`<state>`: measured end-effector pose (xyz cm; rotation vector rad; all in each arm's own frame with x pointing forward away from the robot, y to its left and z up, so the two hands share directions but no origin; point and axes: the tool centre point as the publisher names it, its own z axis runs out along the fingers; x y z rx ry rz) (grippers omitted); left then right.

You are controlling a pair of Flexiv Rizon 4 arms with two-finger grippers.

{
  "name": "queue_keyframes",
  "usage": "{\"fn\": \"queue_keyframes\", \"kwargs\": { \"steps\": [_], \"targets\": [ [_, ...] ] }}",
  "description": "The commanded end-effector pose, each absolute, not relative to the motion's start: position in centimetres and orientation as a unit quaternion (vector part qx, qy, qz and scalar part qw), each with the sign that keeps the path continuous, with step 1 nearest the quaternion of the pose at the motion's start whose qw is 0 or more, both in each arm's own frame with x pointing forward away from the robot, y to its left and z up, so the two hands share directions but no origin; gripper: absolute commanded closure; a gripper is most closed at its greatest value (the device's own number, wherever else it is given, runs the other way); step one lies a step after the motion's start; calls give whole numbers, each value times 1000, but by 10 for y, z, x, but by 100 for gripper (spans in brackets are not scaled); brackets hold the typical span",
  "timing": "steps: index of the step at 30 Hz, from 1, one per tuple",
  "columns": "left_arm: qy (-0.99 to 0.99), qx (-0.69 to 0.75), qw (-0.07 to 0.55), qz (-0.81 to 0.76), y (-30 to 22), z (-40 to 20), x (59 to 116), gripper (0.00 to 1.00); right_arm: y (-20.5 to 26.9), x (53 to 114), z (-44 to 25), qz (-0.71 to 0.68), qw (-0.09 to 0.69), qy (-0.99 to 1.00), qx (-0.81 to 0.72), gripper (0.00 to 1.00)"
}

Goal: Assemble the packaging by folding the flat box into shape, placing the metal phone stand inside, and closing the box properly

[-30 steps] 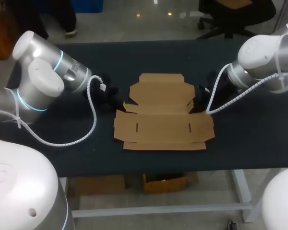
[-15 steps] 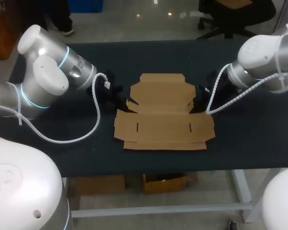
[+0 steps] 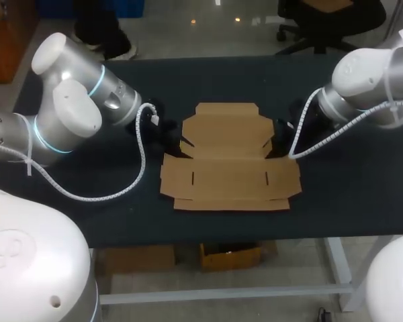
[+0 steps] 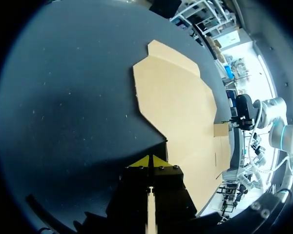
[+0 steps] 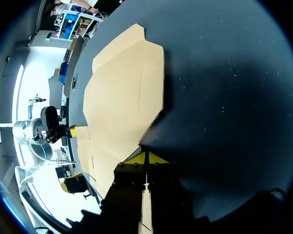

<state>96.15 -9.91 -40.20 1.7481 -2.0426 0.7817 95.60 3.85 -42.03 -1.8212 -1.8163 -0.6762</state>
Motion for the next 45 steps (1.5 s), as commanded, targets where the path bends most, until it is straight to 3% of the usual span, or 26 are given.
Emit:
{"fn": "queue_keyframes", "kwargs": {
  "steps": [1,45],
  "targets": [
    [-719,618,167,270,-101,-402,961,100,42,951,-416,-239,226,-663,-673,100],
    [-720,628,135,264,-98,-399,955,100,51,961,-415,-189,184,-663,-701,100]
  ]
}}
